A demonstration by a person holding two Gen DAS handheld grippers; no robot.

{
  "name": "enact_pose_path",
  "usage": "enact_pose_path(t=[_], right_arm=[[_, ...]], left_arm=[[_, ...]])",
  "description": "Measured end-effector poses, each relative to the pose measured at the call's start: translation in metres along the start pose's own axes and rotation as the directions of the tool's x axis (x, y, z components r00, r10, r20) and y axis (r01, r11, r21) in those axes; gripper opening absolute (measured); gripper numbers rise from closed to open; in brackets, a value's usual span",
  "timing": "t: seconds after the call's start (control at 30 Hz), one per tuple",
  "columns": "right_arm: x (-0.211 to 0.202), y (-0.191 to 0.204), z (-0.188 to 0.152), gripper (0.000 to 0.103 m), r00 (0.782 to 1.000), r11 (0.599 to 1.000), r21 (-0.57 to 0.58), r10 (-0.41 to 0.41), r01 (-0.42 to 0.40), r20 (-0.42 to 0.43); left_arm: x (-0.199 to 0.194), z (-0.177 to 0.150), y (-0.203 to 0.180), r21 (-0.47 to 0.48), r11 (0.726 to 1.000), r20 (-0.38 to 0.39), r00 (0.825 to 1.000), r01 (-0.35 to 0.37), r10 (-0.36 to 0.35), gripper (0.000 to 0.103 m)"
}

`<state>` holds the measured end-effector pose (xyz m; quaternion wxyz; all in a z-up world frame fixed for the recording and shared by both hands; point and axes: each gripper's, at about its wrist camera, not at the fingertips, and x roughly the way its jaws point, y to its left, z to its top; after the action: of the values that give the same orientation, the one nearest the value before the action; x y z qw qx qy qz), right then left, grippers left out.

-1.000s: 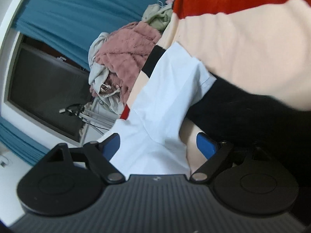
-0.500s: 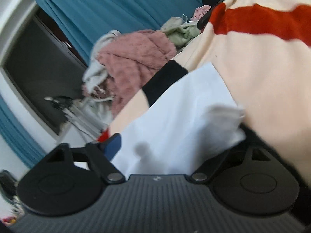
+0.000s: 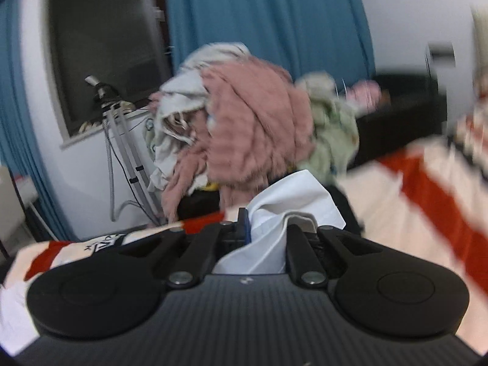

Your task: Fold clothes

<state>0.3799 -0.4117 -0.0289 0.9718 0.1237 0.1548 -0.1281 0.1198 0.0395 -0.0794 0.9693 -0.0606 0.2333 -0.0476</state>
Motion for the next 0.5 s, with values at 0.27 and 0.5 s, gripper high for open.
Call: enact_pose_path(t=[0.27,0.5], right_arm=[[-0.040,0.168,0.020,0.006,0.993,0.954,-0.289,-0.053,0.082,0.106],[-0.001,0.290,-0.067,0.006,1.000,0.894,-0.447,0.015,-0.014,-0.002]], left_arm=[[-0.040,0.021,0.049,-0.045,0.998,0.059,0.997,-0.039,0.042,0.102],[-0.021,0.023,0.090,-0.153,0.986,0.010,0.998,-0.067,0.069,0.102]])
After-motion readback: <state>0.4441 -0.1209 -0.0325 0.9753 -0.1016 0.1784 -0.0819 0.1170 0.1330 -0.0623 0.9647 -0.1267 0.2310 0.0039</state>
